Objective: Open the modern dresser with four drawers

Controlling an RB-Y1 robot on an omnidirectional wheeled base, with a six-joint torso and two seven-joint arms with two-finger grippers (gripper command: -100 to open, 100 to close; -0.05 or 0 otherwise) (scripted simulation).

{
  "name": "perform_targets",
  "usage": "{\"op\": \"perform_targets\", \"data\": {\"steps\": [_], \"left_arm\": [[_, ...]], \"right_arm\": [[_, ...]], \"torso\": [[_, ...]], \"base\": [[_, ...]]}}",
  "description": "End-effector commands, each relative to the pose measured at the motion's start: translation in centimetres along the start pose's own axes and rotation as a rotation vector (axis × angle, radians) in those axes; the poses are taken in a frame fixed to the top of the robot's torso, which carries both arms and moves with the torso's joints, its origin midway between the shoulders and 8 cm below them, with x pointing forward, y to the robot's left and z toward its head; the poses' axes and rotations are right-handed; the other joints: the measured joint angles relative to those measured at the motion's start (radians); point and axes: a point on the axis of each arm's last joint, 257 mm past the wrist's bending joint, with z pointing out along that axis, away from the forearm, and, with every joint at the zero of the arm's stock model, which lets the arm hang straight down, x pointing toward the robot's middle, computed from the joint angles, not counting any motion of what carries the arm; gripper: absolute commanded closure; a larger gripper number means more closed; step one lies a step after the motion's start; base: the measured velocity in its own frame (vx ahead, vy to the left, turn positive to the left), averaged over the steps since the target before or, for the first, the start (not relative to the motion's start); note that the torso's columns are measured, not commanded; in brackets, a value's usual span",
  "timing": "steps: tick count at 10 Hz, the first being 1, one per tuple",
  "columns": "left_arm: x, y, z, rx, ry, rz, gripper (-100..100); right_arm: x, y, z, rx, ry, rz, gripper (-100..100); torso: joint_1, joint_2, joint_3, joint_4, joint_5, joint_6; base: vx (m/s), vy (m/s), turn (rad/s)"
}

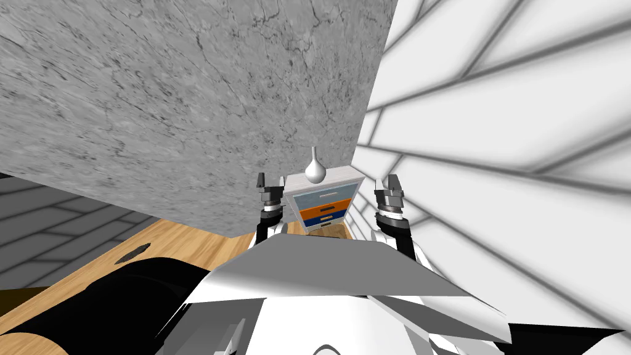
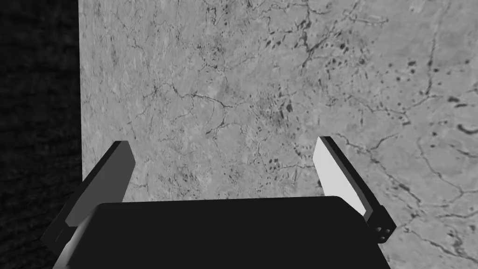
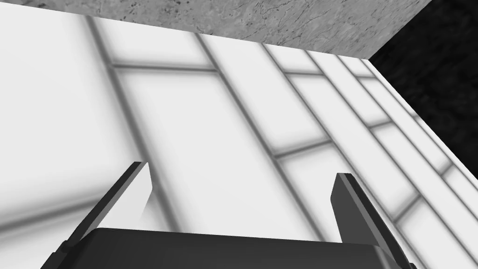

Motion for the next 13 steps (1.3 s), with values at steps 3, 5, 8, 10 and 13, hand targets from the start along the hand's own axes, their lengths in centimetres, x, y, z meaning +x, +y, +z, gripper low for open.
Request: {"op": "perform_targets", "data": {"steps": [3,5,8,10,13], "left_arm": [[0.0,0.0,0.0,0.000,0.000,0.000,0],[0.0,0.0,0.0,0.000,0.000,0.000,0],[0.0,0.0,0.0,0.000,0.000,0.000,0],[0.0,0.0,0.0,0.000,0.000,0.000,0],[0.0,0.0,0.0,0.000,0.000,0.000,0]], "right_arm": [[0.0,0.0,0.0,0.000,0.000,0.000,0],[0.0,0.0,0.0,0.000,0.000,0.000,0],[0.0,0.0,0.0,0.000,0.000,0.000,0],[0.5,-0.1,0.1,-0.003,0.038,-0.037,-100],[1.8,-0.6,0.2,-0.011,0.125,-0.164,-100]], "torso": [[0.000,0.175,-0.351,0.176,0.000,0.000],[0.000,0.322,-0.644,0.322,0.000,0.000],[0.000,0.544,-1.087,0.544,0.000,0.000],[0.000,0.691,-1.382,0.691,0.000,0.000],[0.001,0.737,-1.475,0.737,0.000,0.000]], "base": [[0.000,0.000,0.000],[0.000,0.000,0.000],[0.000,0.000,0.000],[0.002,0.005,-0.002],[-0.012,0.030,-0.014]]}}
